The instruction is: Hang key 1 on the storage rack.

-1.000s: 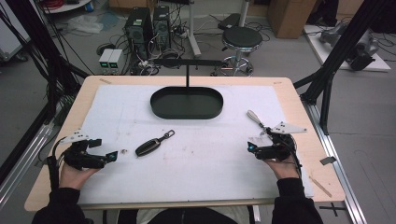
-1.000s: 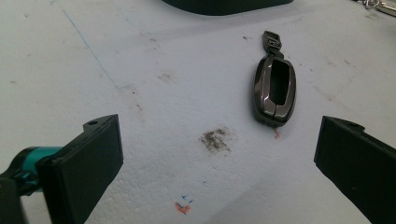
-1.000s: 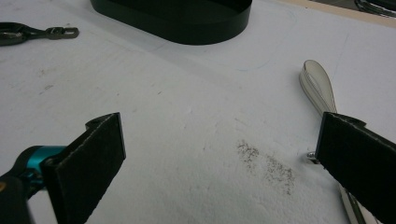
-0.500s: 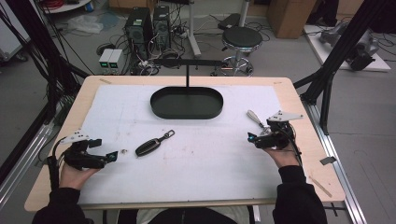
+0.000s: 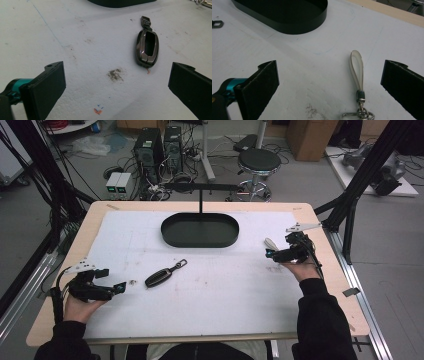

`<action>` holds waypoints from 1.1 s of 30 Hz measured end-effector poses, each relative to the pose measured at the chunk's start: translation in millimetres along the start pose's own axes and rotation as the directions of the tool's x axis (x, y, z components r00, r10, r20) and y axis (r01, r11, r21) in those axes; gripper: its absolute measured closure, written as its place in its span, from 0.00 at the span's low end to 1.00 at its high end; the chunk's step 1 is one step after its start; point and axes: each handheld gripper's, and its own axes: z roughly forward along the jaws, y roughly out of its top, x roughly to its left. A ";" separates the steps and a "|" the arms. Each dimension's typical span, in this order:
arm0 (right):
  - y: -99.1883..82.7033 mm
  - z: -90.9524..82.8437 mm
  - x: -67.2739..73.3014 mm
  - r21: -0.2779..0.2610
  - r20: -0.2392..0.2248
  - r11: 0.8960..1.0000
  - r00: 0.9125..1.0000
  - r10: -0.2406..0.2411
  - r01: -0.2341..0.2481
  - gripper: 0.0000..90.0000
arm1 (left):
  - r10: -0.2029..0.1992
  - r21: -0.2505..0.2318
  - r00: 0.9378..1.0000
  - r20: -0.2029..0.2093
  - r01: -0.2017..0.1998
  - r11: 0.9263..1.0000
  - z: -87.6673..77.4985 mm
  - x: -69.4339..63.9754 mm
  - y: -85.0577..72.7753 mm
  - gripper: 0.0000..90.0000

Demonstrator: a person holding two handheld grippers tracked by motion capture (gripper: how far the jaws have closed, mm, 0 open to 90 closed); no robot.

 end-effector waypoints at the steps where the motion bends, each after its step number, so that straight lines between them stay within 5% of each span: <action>1: 4.2 3.3 -2.2 0.019 0.004 1.000 1.000 -0.010 0.010 0.01 | 0.000 0.001 1.000 0.001 0.000 1.000 0.2 0.0 0.0 0.02; 8: 11.2 15.7 -9.4 0.068 0.006 0.997 1.000 -0.022 0.021 0.01 | 0.011 0.014 1.000 -0.007 -0.011 1.000 2.3 -1.3 0.0 0.02; 15: 15.1 24.6 -23.8 0.070 0.006 0.997 1.000 0.025 -0.026 0.01 | 0.012 0.013 1.000 -0.004 -0.012 1.000 2.5 -0.6 0.0 0.02; 17: 19.7 30.6 -27.0 0.132 0.028 0.991 0.999 -0.026 0.022 0.01 | 0.007 0.009 1.000 -0.006 -0.006 1.000 1.8 0.4 0.0 0.02; 28: 36.2 42.2 -42.7 0.174 0.051 0.985 0.998 -0.022 0.013 0.01 | -0.016 -0.029 1.000 -0.001 0.016 0.999 -1.3 4.8 0.8 0.02; 33: 26.2 54.9 -53.8 0.251 0.084 0.968 0.996 -0.009 -0.012 0.01 | -0.019 -0.029 1.000 0.003 0.019 0.999 -0.7 5.9 0.5 0.02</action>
